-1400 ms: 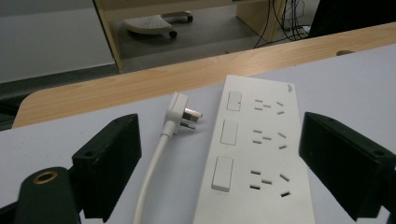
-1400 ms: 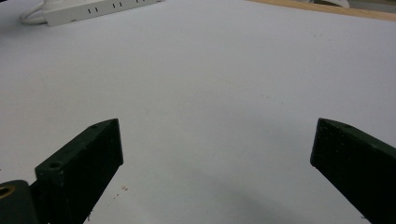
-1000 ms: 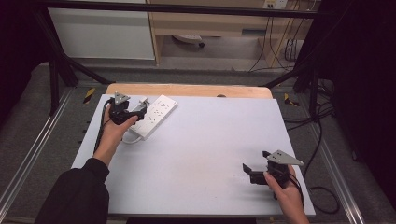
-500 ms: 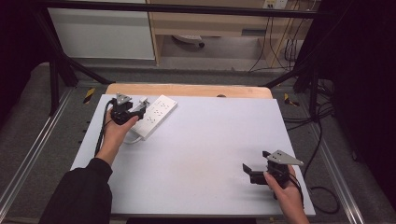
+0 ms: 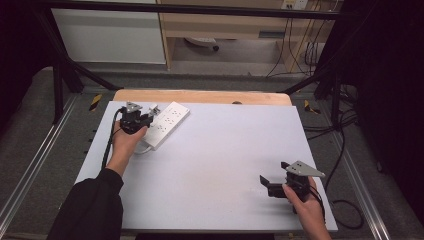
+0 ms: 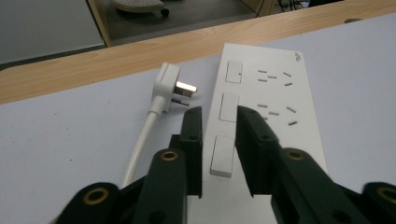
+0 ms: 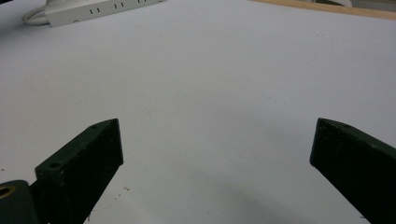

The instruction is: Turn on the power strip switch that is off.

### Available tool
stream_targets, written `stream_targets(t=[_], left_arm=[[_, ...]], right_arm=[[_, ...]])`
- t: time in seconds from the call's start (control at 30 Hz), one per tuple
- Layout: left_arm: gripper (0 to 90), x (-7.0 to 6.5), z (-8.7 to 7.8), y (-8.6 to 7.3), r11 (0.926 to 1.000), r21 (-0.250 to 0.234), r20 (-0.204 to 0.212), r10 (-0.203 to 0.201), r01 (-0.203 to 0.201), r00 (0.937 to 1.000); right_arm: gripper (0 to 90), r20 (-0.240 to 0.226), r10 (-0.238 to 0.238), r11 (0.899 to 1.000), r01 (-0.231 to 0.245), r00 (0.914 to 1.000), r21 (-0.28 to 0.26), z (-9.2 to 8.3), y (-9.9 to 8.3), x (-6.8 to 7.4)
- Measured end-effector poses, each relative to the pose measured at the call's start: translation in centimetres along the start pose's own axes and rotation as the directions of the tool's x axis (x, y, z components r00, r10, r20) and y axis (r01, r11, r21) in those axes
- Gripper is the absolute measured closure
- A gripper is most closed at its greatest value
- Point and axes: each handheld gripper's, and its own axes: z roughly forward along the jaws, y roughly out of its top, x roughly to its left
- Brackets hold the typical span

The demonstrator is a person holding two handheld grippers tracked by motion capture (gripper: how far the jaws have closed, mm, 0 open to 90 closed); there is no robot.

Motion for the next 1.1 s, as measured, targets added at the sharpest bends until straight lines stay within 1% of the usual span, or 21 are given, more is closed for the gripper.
stream_targets(t=[0.03,0.07,0.17,0.23,0.43,0.47,0.73,0.8,0.87,1.1], left_arm=[[81.1,0.0,0.1,-0.1,1.0000,0.003,0.005,-0.004,0.004,1.0000],[83.0,0.1,0.3,-0.2,0.9999,0.010,0.011,-0.003,0.003,0.9999],[87.7,0.1,0.4,-0.3,0.9998,0.019,0.012,-0.006,0.006,0.9999],[89.6,0.1,0.6,-0.4,0.9997,0.020,0.020,-0.014,0.014,0.9997],[90.0,0.0,0.8,-0.4,0.9996,0.026,0.025,-0.011,0.011,0.9996],[90.0,0.0,0.9,-0.5,0.9994,0.033,0.028,-0.012,0.011,0.9995],[90.0,0.0,1.2,-0.6,0.9991,0.043,0.023,-0.007,0.006,0.9997],[90.0,0.0,1.3,-0.7,0.9986,0.052,0.023,-0.003,0.002,0.9997],[90.0,0.1,1.3,-0.8,0.9984,0.055,0.020,-0.008,0.006,0.9998],[90.0,0.0,1.4,-0.8,0.9986,0.052,0.017,-0.009,0.008,0.9998]], right_arm=[[3.1,0.000,0.001,1.000,-0.001,1.0000,0.001,0.0,0.0,0.0],[3.1,0.000,0.001,1.000,-0.001,1.0000,0.000,0.0,0.0,0.0],[3.1,0.000,0.001,1.000,-0.001,1.0000,-0.001,0.0,0.0,0.0],[3.0,-0.001,0.001,1.000,-0.001,1.0000,0.000,0.0,0.0,0.0],[3.0,-0.003,0.005,1.000,-0.005,1.0000,0.000,0.0,0.0,-0.1],[3.0,-0.003,0.004,1.000,-0.004,1.0000,0.000,0.0,0.0,-0.1],[3.0,-0.004,0.006,1.000,-0.006,1.0000,0.000,0.0,0.0,-0.1],[3.0,-0.005,0.008,1.000,-0.008,1.0000,-0.001,0.0,0.0,-0.1],[3.0,-0.005,0.007,1.000,-0.007,1.0000,-0.001,0.0,0.0,-0.1],[2.9,-0.006,0.007,1.000,-0.007,1.0000,-0.001,0.0,0.0,-0.1]])
